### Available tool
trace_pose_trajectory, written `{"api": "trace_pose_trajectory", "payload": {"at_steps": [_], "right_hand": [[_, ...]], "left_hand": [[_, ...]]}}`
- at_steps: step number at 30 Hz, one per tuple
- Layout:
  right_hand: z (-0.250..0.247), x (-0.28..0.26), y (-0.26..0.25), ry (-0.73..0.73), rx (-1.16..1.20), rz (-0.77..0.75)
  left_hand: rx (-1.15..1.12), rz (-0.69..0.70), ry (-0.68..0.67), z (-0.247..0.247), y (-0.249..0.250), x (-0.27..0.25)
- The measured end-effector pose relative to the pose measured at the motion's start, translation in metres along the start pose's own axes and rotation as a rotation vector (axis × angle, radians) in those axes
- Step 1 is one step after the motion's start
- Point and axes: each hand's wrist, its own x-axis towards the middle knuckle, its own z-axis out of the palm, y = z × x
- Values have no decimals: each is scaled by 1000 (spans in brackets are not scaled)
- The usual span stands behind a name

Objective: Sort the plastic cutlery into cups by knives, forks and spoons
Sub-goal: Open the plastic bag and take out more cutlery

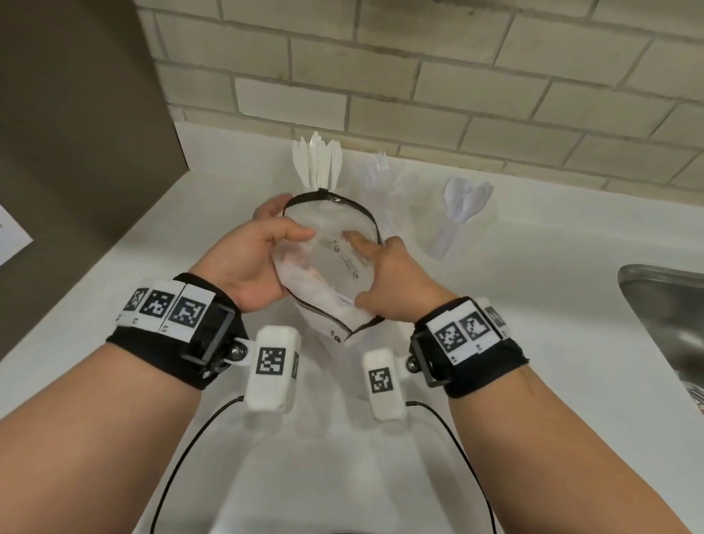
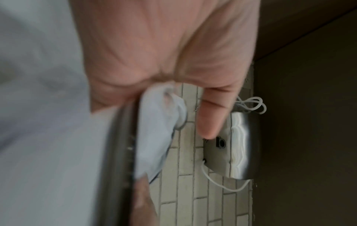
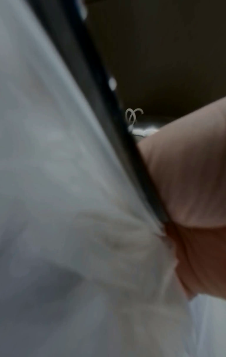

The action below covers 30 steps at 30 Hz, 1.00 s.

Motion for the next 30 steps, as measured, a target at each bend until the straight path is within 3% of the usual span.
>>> {"api": "trace_pose_trajectory", "payload": {"at_steps": [2, 3, 7, 9, 12, 14, 16, 17, 18, 19, 21, 23, 27, 30], "right_hand": [[6, 3, 2, -60, -60, 75], [7, 4, 3, -84, -54, 95], [5, 4, 5, -107, -83, 62], [3, 3, 3, -100, -104, 48], [2, 1, -2, -120, -197, 65], [3, -4, -9, 6, -285, 37], [10, -9, -19, 316, -207, -231], [12, -11, -25, 398, -117, -402], [15, -11, -28, 390, -68, -533], [17, -12, -28, 276, -95, -577], [17, -12, -22, -57, -356, -370], [15, -9, -6, -260, -488, -62], [13, -2, 4, -289, -336, 32], [7, 0, 6, -288, -317, 32]], "left_hand": [[67, 93, -128, 0, -3, -4], [200, 94, -124, -3, -6, -3], [1293, 129, 205, -24, -12, 8], [1543, 41, 123, -34, -21, 10], [1569, -124, 39, -36, -36, 9], [1581, -143, 41, -34, -44, 8], [1595, -138, 66, -32, -49, 8], [1605, -131, 77, -31, -51, 9], [1610, -125, 86, -32, -52, 10], [1598, -122, 98, -32, -51, 11], [1554, -104, 113, -32, -45, 10], [1580, -54, 73, -29, -42, 8], [1709, -57, 14, -27, -47, 1], [1632, -89, 51, -30, -44, -7]]}}
